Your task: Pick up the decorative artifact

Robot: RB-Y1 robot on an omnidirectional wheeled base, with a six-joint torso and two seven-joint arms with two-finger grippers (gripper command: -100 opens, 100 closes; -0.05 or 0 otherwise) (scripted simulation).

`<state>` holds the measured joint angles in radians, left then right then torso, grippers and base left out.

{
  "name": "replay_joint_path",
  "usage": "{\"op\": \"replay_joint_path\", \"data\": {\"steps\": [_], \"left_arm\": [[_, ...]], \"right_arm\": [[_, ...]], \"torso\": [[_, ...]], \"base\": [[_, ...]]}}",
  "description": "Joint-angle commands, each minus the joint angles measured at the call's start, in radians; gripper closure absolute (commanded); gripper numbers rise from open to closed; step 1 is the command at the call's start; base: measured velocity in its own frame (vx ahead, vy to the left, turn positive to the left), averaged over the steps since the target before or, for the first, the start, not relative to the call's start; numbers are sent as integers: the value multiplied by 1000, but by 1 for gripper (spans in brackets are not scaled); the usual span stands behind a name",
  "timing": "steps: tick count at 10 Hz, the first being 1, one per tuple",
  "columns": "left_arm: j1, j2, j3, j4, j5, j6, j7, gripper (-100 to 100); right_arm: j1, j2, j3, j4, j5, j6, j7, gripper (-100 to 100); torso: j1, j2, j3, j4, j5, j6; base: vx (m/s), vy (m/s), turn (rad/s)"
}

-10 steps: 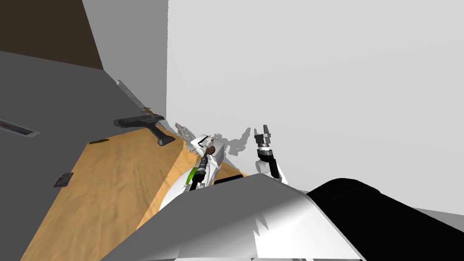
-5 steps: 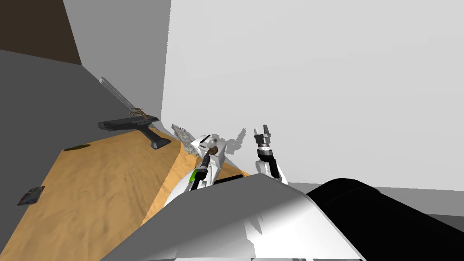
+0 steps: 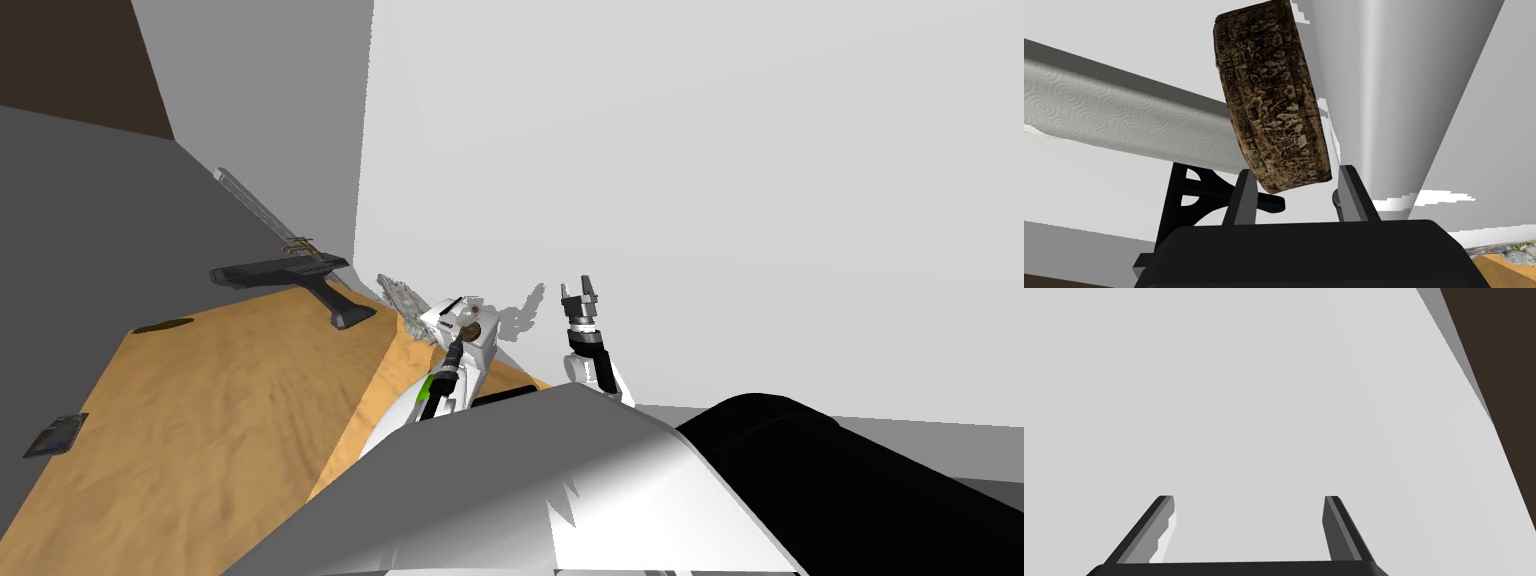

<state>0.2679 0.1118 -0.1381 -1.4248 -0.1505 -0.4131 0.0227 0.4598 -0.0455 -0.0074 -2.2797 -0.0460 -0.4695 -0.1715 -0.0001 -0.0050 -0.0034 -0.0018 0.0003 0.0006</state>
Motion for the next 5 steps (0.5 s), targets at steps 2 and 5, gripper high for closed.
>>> {"op": "replay_joint_path", "data": {"steps": [2, 5], "left_arm": [[0, 0, 0, 0, 0, 0, 0, 100], [0, 0, 0, 0, 0, 0, 0, 0]], "right_arm": [[0, 0, 0, 0, 0, 0, 0, 0], [0, 0, 0, 0, 0, 0, 0, 0]], "torso": [[0, 0, 0, 0, 0, 0], [0, 0, 0, 0, 0, 0]], "base": [[0, 0, 0], [0, 0, 0]]}}
